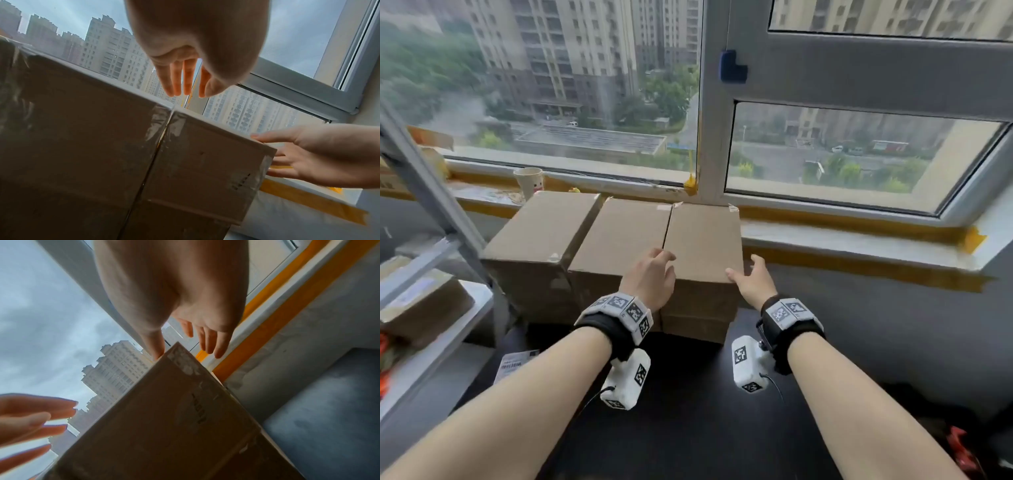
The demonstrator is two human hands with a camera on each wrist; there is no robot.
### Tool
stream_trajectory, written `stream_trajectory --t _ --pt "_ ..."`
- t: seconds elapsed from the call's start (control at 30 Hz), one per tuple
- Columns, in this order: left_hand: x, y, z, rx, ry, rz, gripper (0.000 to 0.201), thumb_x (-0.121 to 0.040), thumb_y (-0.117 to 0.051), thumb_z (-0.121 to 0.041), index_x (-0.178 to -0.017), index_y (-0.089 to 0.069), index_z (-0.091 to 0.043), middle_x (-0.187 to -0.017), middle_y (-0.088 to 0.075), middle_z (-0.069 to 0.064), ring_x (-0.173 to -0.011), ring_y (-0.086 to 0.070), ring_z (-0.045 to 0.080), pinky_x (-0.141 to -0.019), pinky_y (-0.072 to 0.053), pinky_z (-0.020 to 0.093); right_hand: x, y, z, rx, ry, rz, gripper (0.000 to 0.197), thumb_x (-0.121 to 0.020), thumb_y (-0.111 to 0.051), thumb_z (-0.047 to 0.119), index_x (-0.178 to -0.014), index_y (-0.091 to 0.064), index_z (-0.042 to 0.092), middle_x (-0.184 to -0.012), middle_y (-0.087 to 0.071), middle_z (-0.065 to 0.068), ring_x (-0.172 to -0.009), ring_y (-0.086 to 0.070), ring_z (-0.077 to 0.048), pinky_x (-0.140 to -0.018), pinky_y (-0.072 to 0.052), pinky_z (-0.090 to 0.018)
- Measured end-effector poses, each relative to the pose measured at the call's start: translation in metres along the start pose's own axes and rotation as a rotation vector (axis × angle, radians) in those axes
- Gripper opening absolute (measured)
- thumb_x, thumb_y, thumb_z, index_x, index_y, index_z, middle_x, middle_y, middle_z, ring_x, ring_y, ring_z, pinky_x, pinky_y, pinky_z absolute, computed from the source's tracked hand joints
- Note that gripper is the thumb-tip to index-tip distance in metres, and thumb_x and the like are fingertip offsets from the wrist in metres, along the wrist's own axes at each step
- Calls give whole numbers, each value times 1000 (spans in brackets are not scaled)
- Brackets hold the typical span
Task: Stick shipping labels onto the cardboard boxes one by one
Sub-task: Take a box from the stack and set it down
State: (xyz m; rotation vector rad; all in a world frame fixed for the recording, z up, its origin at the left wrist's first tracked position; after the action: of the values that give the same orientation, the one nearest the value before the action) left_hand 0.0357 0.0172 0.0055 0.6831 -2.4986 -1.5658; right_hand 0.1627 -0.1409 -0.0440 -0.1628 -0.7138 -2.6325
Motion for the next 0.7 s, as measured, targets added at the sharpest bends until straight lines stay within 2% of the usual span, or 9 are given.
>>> stream_trajectory --t 0.1,0.2,0.3,0.37,0.43,0.5,0.6,0.67,0.7 --pt "-5 -6 -2 53 37 1 33 -95 -44 -17 -126 -53 -12 -136 -48 6 -120 -50 27 -99 -39 34 -6 3 -6 -111 -32 48 81 -86 -67 23 -148 -17 7 -150 -32 -15 -137 -35 -27 -112 -29 -37" --pt "-9 -12 -2 103 69 50 36 -94 -47 -16 -130 -50 -11 -137 -46 8 -123 -47 27 -104 -34 31 -8 -1 -13 -289 -66 79 81 -83 -69 12 -148 -20 10 -144 -41 -18 -131 -43 -27 -110 -36 -42" --pt "-14 -15 -3 178 118 79 42 -93 -49 -16 -134 -45 -11 -133 -49 12 -119 -50 28 -105 -38 36 -8 -1 -13 -428 -65 119 75 -84 -63 -1 -147 -25 12 -138 -49 -19 -125 -49 -29 -104 -42 -41" --pt "-16 -17 -3 199 143 94 47 -92 -51 -13 -138 -40 -10 -134 -49 15 -123 -47 29 -107 -37 36 -6 2 -12 -474 -56 161 70 -86 -57 -7 -147 -27 13 -135 -51 -18 -117 -53 -26 -92 -48 -33" --pt "-18 -18 -4 201 159 106 50 -92 -51 -12 -140 -37 -9 -139 -47 13 -129 -43 27 -108 -33 33 -5 4 -11 -526 -53 211 67 -88 -50 -13 -146 -29 13 -132 -54 -18 -101 -56 -23 -76 -49 -24" --pt "-21 -19 -4 224 188 114 51 -92 -51 -11 -141 -35 -10 -132 -51 13 -121 -48 25 -101 -35 31 -7 6 -10 -554 -58 251 67 -89 -46 -15 -146 -29 15 -132 -55 -19 -88 -59 -19 -66 -49 -20" --pt "-26 -23 -5 309 227 123 52 -92 -50 -6 -141 -35 -13 -113 -54 10 -90 -50 17 -81 -40 25 -12 6 -11 -579 -73 287 68 -89 -44 -16 -147 -29 17 -130 -55 -21 -82 -60 -16 -55 -51 -18" --pt "-30 -22 -5 382 235 120 54 -90 -52 -3 -141 -36 -11 -124 -51 11 -86 -53 15 -75 -44 22 -14 8 -12 -590 -85 300 68 -90 -44 -14 -147 -29 18 -124 -57 -20 -83 -61 -18 -51 -51 -19" --pt "-31 -19 -5 403 237 110 55 -88 -55 -4 -140 -37 -10 -132 -49 13 -95 -56 17 -80 -46 23 -13 9 -12 -583 -90 307 67 -90 -45 -12 -147 -29 19 -123 -58 -18 -85 -61 -19 -52 -52 -20"
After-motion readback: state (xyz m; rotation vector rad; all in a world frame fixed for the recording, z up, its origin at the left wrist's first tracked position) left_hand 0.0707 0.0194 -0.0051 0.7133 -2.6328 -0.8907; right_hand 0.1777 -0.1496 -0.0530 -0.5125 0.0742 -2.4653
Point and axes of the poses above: each hand's wrist, its own x-axis away from the middle knuckle, its own y-axis out of the back of the hand, z = x × y, the point moved 4 cm from there along -x, towards the middle knuckle
